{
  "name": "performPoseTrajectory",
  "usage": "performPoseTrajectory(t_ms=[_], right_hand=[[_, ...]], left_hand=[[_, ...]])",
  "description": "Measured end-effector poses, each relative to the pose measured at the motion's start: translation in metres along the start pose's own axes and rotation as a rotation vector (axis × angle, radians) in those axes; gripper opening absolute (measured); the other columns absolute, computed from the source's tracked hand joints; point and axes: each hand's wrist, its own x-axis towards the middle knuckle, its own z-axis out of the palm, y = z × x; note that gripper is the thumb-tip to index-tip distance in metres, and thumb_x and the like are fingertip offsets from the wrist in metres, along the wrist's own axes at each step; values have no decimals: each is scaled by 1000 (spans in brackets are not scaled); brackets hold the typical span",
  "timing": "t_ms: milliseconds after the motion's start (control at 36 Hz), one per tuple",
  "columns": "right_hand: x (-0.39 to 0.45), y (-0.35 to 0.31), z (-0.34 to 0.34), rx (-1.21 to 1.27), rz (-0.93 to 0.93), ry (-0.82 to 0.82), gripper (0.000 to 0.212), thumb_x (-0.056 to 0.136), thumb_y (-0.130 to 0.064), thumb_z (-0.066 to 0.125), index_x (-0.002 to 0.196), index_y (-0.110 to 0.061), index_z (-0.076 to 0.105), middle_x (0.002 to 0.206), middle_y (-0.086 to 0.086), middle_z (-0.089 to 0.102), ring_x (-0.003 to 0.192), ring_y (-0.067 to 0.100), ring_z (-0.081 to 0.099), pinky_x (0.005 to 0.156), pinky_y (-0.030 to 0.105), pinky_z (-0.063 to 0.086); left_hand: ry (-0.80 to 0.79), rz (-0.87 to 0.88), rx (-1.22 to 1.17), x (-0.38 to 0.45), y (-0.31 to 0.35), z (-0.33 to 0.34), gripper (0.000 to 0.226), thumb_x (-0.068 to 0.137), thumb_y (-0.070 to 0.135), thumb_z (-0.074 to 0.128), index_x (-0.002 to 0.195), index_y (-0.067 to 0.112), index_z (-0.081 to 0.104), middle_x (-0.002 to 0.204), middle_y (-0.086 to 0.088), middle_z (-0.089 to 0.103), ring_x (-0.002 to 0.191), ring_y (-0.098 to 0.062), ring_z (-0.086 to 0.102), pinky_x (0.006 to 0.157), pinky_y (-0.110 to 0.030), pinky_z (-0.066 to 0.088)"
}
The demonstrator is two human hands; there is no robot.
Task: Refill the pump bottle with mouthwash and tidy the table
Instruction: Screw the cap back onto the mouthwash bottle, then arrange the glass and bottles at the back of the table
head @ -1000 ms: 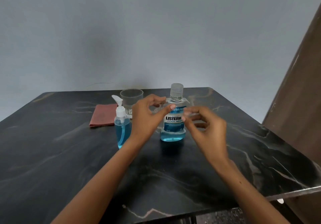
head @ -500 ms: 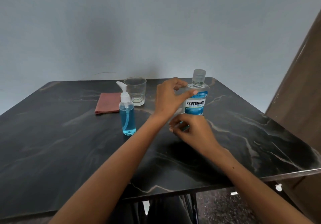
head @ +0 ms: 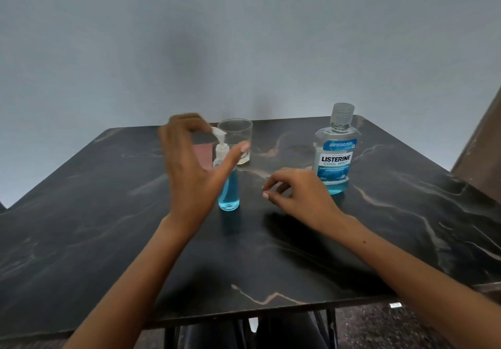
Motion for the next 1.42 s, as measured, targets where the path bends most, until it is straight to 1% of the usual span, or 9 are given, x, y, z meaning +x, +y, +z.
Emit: performPoseTrajectory(t_ms=[111, 194, 250, 306, 444, 611, 861, 1194, 1417], right_hand=[[17, -3, 12, 32, 53, 68, 10, 80, -28, 73, 89, -23, 70, 90, -7, 72, 75, 5, 66, 75, 33, 56], [31, -3, 20, 64, 96, 90, 19, 82, -28, 72, 100, -22, 69, 100, -5, 71, 79, 5, 66, 78, 30, 56], [41, -3, 25, 82, 135, 106, 25, 82, -28, 72, 105, -20, 67, 106, -4, 70, 82, 7, 66, 80, 32, 56], [50, -2, 30, 112, 176, 129, 29, 82, -27, 72, 109, -19, 65, 109, -3, 69, 83, 9, 66, 80, 30, 55], [67, 3, 43, 180, 230, 162, 51, 81, -29, 73, 124, -16, 50, 118, 2, 62, 93, 14, 64, 85, 37, 56], [86, 12, 59, 223, 293, 193, 70, 76, -35, 77, 131, -13, 40, 124, 8, 57, 108, 21, 58, 93, 39, 51], [117, 17, 82, 284, 369, 244, 93, 65, -39, 85, 136, -10, 32, 136, 13, 49, 122, 28, 50, 101, 41, 45], [140, 14, 99, 251, 314, 284, 86, 68, -34, 83, 131, -9, 30, 131, 13, 54, 116, 30, 56, 92, 38, 49], [123, 21, 88, 218, 276, 234, 84, 68, -35, 83, 127, -10, 29, 128, 12, 55, 115, 28, 55, 84, 28, 41]], left_hand=[[-234, -431, -28, -7, -32, -11, 68, 65, 68, 66, 116, 27, 47, 121, 7, 47, 113, -15, 45, 95, -33, 44], [-549, -576, -148, -11, -56, -13, 67, 65, 62, 74, 121, 34, 50, 124, 9, 55, 114, -11, 53, 97, -39, 49], [-717, -579, -218, -13, -64, -13, 63, 64, 56, 73, 121, 39, 53, 123, 16, 59, 112, -2, 56, 92, -23, 48], [-767, -546, -275, -14, -66, -12, 53, 65, 51, 72, 114, 40, 57, 117, 19, 63, 108, 8, 57, 82, -6, 44], [-707, -460, -259, -18, -70, -5, 35, 77, 29, 75, 110, 22, 66, 107, 8, 70, 99, 3, 62, 80, -2, 43], [-510, -443, -70, -17, -72, -9, 65, 59, 61, 69, 106, 16, 66, 101, 4, 70, 95, -8, 64, 87, -27, 52], [-444, -410, -55, -17, -76, -9, 62, 58, 59, 72, 97, 11, 66, 94, 1, 71, 88, -6, 65, 78, -18, 54], [-453, -422, -69, -16, -77, -9, 63, 55, 63, 71, 93, 13, 67, 91, 4, 71, 86, -4, 66, 77, -19, 55], [-458, -419, -75, -16, -78, -9, 61, 53, 64, 70, 91, 17, 67, 88, 11, 69, 84, 7, 63, 71, -4, 48]])
